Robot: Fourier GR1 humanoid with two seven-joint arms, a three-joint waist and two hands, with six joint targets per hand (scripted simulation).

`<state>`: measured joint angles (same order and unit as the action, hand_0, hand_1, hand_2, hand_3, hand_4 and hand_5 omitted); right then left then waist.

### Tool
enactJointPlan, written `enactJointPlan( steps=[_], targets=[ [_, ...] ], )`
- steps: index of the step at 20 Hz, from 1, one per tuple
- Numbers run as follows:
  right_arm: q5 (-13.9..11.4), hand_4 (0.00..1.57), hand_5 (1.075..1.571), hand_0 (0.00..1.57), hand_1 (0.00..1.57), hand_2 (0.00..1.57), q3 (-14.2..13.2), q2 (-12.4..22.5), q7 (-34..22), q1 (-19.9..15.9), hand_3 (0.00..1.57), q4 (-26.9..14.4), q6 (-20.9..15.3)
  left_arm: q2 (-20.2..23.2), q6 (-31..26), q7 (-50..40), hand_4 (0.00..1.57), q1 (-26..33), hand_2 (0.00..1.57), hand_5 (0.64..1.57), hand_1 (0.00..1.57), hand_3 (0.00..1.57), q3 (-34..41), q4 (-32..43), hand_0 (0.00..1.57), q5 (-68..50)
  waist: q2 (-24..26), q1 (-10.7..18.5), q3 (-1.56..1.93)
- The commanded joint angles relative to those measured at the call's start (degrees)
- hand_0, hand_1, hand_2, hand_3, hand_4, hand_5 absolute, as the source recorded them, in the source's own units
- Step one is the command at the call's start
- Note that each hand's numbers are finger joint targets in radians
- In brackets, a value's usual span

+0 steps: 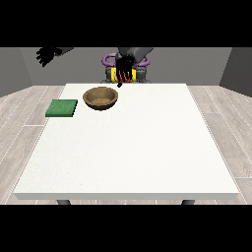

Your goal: Pick the cup and pour the ball into the bowl, then pick the bowl and place it on the pad

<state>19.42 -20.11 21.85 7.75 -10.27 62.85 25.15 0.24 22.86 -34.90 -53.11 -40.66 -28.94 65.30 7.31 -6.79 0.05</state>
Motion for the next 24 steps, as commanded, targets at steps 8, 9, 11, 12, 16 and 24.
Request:
enactJointPlan(
  steps=[8, 9, 11, 12, 16, 24],
  targets=[
    [-1.1, 0.69, 1.563, 0.0, 0.0, 0.0, -0.2, 0.6, 3.3, 3.0, 0.0, -1.5, 2.0, -0.2, -16.7, -1.7, 0.91, -0.3, 1.18, 1.571, 0.0, 1.47, -2.4, -11.6, 0.0, 2.9, 0.5, 0.6, -0.03],
    [-0.1, 0.69, 1.563, 0.0, 0.0, 0.0, -0.7, 0.6, 1.5, 3.1, 0.0, -1.4, 1.6, 0.6, -12.3, -2.3, 0.9, 1.9, 1.15, 1.571, 0.0, 1.44, -1.1, -12.1, 0.0, 2.1, 1.8, 1.6, -0.05],
    [0.9, 0.69, 1.563, 0.0, 0.0, 0.0, -2.4, 2.8, 0.0, 2.3, 0.0, -1.5, 1.3, 4.3, -6.6, 1.3, 0.88, 4.1, 1.57, 1.561, 0.3, 1.39, 2.1, -14.1, 0.3, -1.1, 1.4, 2.9, -0.09],
    [0.7, 0.69, 1.563, 0.0, 0.0, 0.0, -1.5, 1.8, -0.9, 2.5, 0.0, -0.2, 0.7, 5.7, -2.9, 3.3, 1.03, 7.6, 1.57, 1.563, 0.0, 1.17, 3.5, -14.3, 0.0, -3.2, 0.6, 2.7, -0.15],
    [0.2, 0.71, 1.57, 0.0, 0.0, 0.0, -0.9, -1.0, 0.1, 2.4, 0.0, -0.9, -1.3, 3.9, 6.5, 8.2, 1.23, 11.1, 1.55, 1.563, 1.02, 1.22, 11.6, -21.0, 1.02, -12.7, -3.8, 6.0, -0.3],
    [-0.8, 0.7, 1.57, 0.0, 0.0, 0.0, 0.2, -4.9, 0.7, 1.0, 0.0, -1.0, -4.8, -0.2, 7.6, 20.6, 0.41, 11.9, 0.0, 1.497, 0.0, 0.0, 30.1, -41.5, 0.0, -46.5, -10.3, 10.8, -1.04]
  ],
)
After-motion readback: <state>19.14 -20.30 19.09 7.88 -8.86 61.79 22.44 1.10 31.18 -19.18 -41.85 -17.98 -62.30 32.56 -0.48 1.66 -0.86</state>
